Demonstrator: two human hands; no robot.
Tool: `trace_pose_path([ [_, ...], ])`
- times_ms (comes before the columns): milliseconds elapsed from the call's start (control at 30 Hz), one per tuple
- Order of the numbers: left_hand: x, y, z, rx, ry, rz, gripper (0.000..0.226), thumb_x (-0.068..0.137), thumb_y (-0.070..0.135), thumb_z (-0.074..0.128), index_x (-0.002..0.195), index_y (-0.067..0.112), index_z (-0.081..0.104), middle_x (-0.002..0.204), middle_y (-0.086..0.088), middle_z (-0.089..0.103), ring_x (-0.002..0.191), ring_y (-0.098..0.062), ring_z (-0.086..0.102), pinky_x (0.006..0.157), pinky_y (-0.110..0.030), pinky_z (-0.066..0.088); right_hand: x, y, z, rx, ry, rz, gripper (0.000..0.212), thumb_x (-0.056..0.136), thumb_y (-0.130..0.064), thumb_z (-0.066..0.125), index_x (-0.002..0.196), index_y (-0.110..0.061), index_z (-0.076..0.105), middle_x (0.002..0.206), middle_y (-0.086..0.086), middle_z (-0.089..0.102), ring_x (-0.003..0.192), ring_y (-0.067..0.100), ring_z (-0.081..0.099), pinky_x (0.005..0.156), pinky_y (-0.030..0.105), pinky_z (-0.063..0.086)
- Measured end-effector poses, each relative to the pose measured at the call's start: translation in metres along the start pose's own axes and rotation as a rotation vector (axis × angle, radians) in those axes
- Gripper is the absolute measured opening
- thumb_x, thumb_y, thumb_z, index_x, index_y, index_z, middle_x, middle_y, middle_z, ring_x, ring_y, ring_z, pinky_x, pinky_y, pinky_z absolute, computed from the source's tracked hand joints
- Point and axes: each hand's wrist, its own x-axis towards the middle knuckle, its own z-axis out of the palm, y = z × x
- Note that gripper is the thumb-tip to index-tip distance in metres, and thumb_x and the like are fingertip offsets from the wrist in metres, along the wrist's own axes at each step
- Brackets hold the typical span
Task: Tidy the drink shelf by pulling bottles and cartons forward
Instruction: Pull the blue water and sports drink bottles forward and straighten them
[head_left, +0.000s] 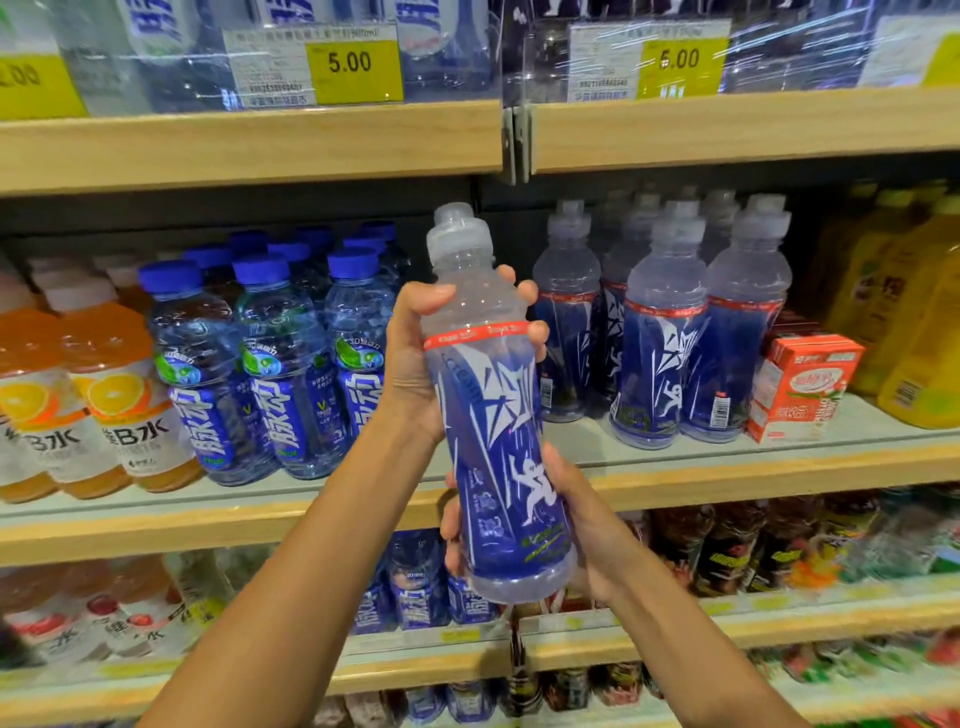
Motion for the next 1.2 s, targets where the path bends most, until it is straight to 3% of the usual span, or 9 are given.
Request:
trace_pose_path([
  [200, -0.008, -0.005, -0.014, 0.071, 0.118, 0.005, 0.061, 0.055, 0.035, 0.085, 0.106, 0.007, 0.066, 0.103, -0.012, 0.068, 0.086, -0.025, 0.067, 0.08, -0.035, 0.057, -0.006, 0.007, 0.006, -0.171, 0.362, -0.054, 0.109, 0.046, -0.07, 0.081, 0.125, -0.001, 0.051, 0.103, 0.013, 0.071, 0.09, 0.026, 0.068, 0.088, 0.041, 0.051],
  [300, -0.011, -0.004, -0.011, 0.44, 0.364, -0.006, 0.062, 0.06, 0.048, 0.079, 0.108, 0.011, 0.066, 0.104, -0.011, 0.071, 0.088, -0.022, 0.069, 0.085, -0.036, 0.054, -0.009, 0.006, 0.011, -0.303, 0.435, -0.177, 0.082, 0.053, -0.068, 0.078, 0.11, -0.012, 0.06, 0.093, 0.002, 0.074, 0.085, 0.016, 0.071, 0.072, 0.025, 0.055],
  [400, -0.014, -0.007, -0.005, 0.782, 0.658, 0.074, 0.051, 0.077, 0.052, 0.067, 0.106, 0.01, 0.064, 0.091, -0.005, 0.073, 0.078, -0.016, 0.07, 0.076, -0.029, 0.053, -0.011, 0.006, 0.01, -0.435, 0.547, -0.294, 0.054, 0.068, -0.056, 0.068, 0.107, -0.02, 0.061, 0.096, -0.003, 0.074, 0.087, 0.013, 0.071, 0.07, 0.02, 0.053],
  [500, -0.016, -0.01, 0.006, 0.982, 0.73, 0.281, 0.033, 0.088, 0.042, 0.061, 0.097, 0.01, 0.065, 0.081, 0.004, 0.071, 0.074, -0.005, 0.067, 0.064, -0.015, 0.049, -0.01, 0.009, 0.009, -0.615, 0.69, -0.381, 0.055, 0.069, -0.059, 0.063, 0.109, -0.023, 0.058, 0.098, -0.012, 0.072, 0.088, 0.007, 0.069, 0.07, 0.018, 0.052],
  [633, -0.014, -0.02, 0.021, 1.056, 0.747, 0.332, 0.042, 0.073, 0.058, 0.069, 0.095, 0.023, 0.065, 0.09, 0.004, 0.071, 0.085, -0.011, 0.069, 0.074, -0.026, 0.056, -0.009, 0.014, 0.011, -0.883, 0.848, -0.427, 0.047, 0.069, -0.066, 0.063, 0.099, -0.032, 0.052, 0.091, -0.023, 0.067, 0.081, -0.002, 0.065, 0.064, 0.009, 0.045],
  [833, -0.011, -0.025, 0.022, 0.949, 0.851, 0.4, 0.018, 0.074, 0.013, 0.078, 0.066, 0.023, 0.065, 0.06, 0.01, 0.067, 0.06, -0.004, 0.064, 0.056, -0.02, 0.053, -0.007, 0.028, 0.016, -1.114, 0.952, -0.323, 0.07, 0.066, -0.087, 0.042, 0.111, -0.033, 0.043, 0.098, -0.019, 0.06, 0.084, -0.004, 0.059, 0.065, 0.013, 0.042],
  [1000, -0.011, -0.01, 0.019, 0.768, 0.767, 0.351, 0.012, 0.063, 0.007, 0.076, 0.069, 0.015, 0.068, 0.068, -0.001, 0.068, 0.066, -0.015, 0.064, 0.061, -0.03, 0.054, -0.014, 0.011, 0.012, -0.894, 0.662, -0.253, 0.044, 0.074, -0.064, 0.058, 0.109, -0.038, 0.048, 0.097, -0.026, 0.064, 0.091, -0.004, 0.062, 0.074, 0.016, 0.048],
  [1100, -0.013, 0.005, 0.014, 0.558, 0.568, 0.174, 0.033, 0.048, 0.017, 0.073, 0.08, 0.009, 0.069, 0.078, -0.006, 0.069, 0.072, -0.024, 0.066, 0.063, -0.03, 0.055, -0.021, -0.006, 0.007, -0.569, 0.386, -0.141, 0.065, 0.072, -0.057, 0.069, 0.126, -0.026, 0.05, 0.119, -0.011, 0.066, 0.11, 0.01, 0.063, 0.086, 0.021, 0.05],
  [1200, -0.012, 0.014, 0.015, 0.355, 0.297, 0.028, 0.032, 0.046, 0.018, 0.074, 0.077, 0.01, 0.07, 0.079, -0.004, 0.066, 0.067, -0.023, 0.065, 0.064, -0.028, 0.054, -0.02, -0.017, 0.003, -0.307, 0.25, -0.025, 0.105, 0.056, -0.061, 0.081, 0.136, -0.004, 0.044, 0.13, 0.021, 0.057, 0.121, 0.039, 0.054, 0.103, 0.052, 0.042],
])
